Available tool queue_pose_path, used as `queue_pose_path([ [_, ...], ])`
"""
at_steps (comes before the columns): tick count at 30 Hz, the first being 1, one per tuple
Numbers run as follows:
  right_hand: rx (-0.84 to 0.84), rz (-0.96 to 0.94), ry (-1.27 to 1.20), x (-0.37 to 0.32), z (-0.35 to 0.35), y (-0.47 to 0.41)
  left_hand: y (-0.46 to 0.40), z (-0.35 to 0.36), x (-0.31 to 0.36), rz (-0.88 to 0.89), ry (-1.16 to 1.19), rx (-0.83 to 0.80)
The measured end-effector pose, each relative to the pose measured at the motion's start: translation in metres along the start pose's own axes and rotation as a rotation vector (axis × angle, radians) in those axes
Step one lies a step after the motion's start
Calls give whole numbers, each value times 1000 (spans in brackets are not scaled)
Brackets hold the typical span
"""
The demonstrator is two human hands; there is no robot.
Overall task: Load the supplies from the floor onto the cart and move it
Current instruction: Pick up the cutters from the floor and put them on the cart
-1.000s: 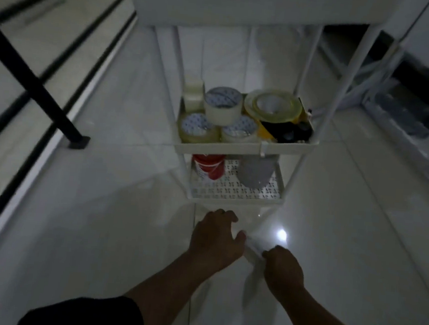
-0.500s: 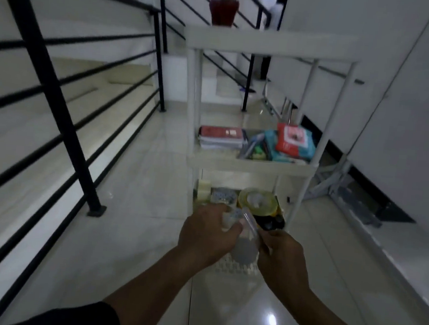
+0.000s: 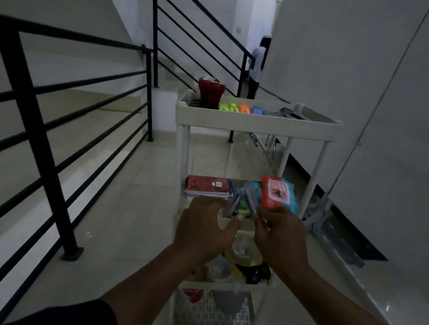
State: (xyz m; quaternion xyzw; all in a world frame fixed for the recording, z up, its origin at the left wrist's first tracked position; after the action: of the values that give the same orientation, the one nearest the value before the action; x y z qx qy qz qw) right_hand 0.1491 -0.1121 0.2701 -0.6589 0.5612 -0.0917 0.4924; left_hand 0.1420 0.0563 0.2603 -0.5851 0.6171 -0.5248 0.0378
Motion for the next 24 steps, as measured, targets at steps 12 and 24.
queue_pose_path([
  [12,-209,122,147,-8,76,-79,36,42,-57,256,-386,-288],
  [24,-242,-47,164,5,109,-81,34,43,-56,263,-404,-280],
])
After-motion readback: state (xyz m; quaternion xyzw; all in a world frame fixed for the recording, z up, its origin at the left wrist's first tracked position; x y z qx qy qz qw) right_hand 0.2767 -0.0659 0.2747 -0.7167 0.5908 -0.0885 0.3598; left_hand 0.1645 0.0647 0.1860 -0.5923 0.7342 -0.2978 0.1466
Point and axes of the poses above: each hand's wrist, its own y-axis away from the middle knuckle, its own z-axis out of the palm, x = y × z, the point moved 2 cm from there along -y, towards the middle knuckle, and after that the axes turned 15 degrees about x, right-handed, at the moved point
